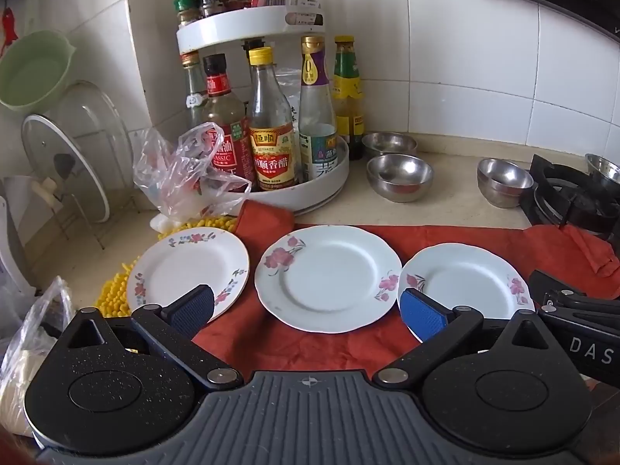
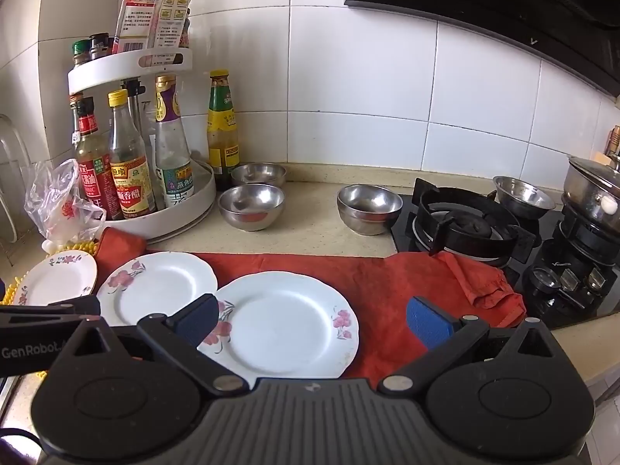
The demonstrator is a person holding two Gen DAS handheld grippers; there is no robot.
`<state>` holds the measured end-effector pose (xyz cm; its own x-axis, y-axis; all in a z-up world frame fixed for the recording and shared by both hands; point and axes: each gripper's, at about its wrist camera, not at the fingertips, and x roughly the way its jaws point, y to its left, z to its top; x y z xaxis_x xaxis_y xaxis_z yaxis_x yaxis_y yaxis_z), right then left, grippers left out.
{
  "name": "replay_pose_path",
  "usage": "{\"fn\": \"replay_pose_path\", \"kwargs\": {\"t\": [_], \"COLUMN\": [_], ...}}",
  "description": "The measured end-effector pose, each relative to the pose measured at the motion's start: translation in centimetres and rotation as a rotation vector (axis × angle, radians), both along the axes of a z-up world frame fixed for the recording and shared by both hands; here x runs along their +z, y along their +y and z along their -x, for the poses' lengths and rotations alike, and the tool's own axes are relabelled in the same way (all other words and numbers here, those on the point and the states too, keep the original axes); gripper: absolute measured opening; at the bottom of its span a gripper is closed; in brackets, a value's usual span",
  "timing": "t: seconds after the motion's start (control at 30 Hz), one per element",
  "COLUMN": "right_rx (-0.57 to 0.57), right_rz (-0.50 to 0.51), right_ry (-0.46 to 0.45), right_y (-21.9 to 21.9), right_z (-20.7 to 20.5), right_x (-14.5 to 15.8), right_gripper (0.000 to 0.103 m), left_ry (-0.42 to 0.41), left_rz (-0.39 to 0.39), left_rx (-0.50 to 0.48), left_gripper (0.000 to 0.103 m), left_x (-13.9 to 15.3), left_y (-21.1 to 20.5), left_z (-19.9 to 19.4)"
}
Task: Organize plates and bowls
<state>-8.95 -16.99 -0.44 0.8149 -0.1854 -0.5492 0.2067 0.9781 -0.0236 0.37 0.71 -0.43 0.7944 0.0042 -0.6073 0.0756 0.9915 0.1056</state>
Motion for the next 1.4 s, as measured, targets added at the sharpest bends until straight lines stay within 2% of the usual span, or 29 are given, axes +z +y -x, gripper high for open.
{"fn": "replay_pose_path", "kwargs": {"t": [1.4], "right_rx": [-0.021], "right_rz": [0.016], "right_ry": [0.026], "right_y": [0.8], "right_z": [-1.7], "right_x": [-0.7], "right_gripper": [0.103], "left_ry": [0.037], "left_rz": [0.012], "left_rx": [-0.008], "left_gripper": [0.103], "left_x": [-0.9], "left_y": [0.1], "left_z": [-1.4]}}
